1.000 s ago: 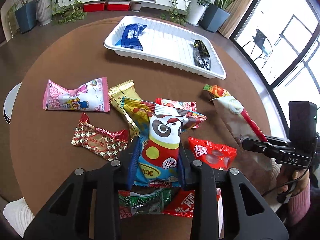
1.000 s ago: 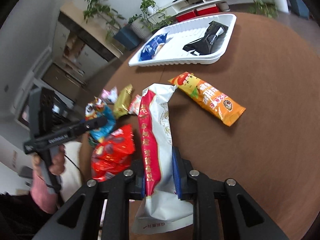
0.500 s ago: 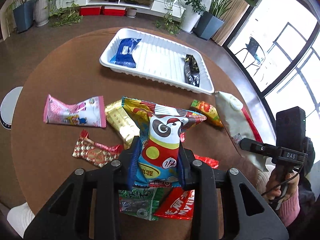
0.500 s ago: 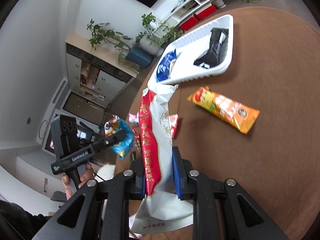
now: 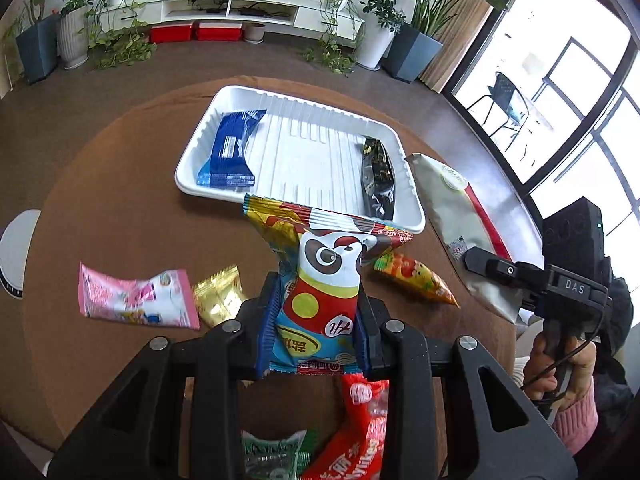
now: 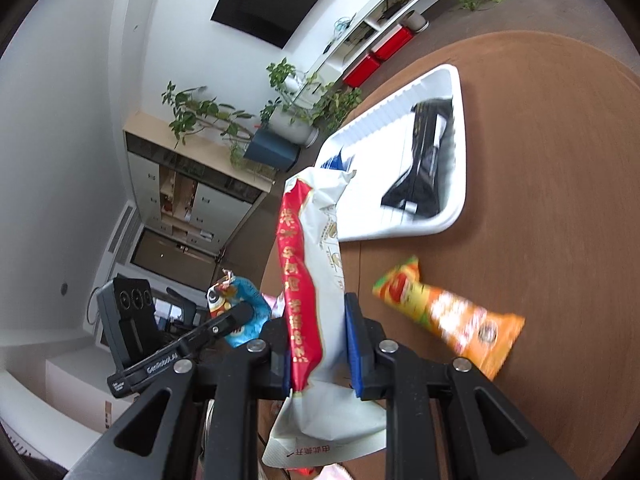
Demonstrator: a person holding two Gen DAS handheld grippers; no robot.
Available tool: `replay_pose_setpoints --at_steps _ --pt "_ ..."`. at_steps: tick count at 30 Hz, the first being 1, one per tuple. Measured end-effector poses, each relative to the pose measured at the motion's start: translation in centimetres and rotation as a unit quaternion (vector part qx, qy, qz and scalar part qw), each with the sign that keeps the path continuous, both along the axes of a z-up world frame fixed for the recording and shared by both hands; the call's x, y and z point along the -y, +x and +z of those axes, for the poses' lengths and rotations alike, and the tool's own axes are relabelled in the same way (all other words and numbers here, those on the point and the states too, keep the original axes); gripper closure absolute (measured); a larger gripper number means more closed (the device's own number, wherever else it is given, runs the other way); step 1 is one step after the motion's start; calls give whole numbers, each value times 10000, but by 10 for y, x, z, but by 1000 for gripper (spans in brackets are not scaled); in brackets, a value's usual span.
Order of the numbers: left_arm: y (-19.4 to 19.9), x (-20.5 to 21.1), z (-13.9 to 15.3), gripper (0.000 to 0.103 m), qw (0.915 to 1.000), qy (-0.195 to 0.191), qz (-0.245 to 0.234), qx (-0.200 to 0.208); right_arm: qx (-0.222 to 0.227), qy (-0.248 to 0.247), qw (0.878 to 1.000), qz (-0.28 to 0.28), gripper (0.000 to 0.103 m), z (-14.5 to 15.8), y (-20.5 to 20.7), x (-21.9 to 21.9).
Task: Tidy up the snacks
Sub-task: 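Place panda packet and white-red bar into the white tray, open both tools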
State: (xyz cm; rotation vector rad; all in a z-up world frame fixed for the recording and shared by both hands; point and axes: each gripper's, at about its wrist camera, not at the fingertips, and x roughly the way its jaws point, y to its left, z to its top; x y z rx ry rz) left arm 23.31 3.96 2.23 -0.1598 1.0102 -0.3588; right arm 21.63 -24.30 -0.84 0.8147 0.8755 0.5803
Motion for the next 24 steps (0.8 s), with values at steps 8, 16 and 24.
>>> replay_pose_setpoints --at_steps 8,16,24 --pt "46 17 5 74 9997 212 -109 34 -8 -1 9994 -357 81 0 27 15" --pt "95 35 2 74 9988 451 -195 -6 -94 -65 9971 -753 81 -7 63 29" --pt "138 54 -15 74 9974 696 -165 -48 -156 -288 9939 -1050 80 -20 85 38"
